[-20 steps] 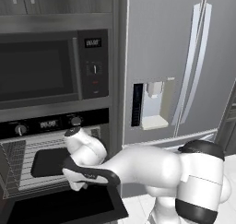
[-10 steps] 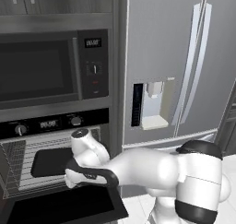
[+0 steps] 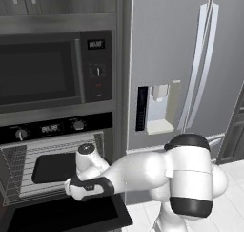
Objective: Take the baked cake out of the oven and place it on the plate for cooling. Then close the oven door.
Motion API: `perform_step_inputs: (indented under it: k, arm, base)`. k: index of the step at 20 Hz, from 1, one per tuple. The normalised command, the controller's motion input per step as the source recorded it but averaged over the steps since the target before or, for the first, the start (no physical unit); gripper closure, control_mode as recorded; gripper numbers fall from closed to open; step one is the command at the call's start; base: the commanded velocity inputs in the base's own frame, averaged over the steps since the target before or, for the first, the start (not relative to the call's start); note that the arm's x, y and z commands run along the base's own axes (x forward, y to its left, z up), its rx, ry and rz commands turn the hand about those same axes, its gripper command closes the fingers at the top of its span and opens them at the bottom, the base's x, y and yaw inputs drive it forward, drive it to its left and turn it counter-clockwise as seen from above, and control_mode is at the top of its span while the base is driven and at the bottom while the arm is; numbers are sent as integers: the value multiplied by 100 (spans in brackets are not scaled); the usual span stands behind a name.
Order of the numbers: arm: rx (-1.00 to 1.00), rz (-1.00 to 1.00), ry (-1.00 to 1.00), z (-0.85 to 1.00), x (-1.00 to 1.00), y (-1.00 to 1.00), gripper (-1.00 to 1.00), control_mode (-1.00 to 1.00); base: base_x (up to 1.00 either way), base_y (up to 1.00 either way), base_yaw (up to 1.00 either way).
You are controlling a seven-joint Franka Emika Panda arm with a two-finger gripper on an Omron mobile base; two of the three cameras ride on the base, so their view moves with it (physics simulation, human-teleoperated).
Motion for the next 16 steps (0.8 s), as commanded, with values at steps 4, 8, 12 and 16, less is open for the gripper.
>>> perform_step_inputs:
  k: [4,8,12,16]
  arm:
    - [5,-12,7,-23,24,19,-100,-100]
    - [2,-12,8,-30,16,27,-100,-100]
    - [0,-6,5,-29,28,26,-100,-100]
    - [0,0,0,-25,28,24,-100,-100]
  base:
    - [0,0,0]
    - [0,0,0]
    - [0,0,0]
    - [0,0,0]
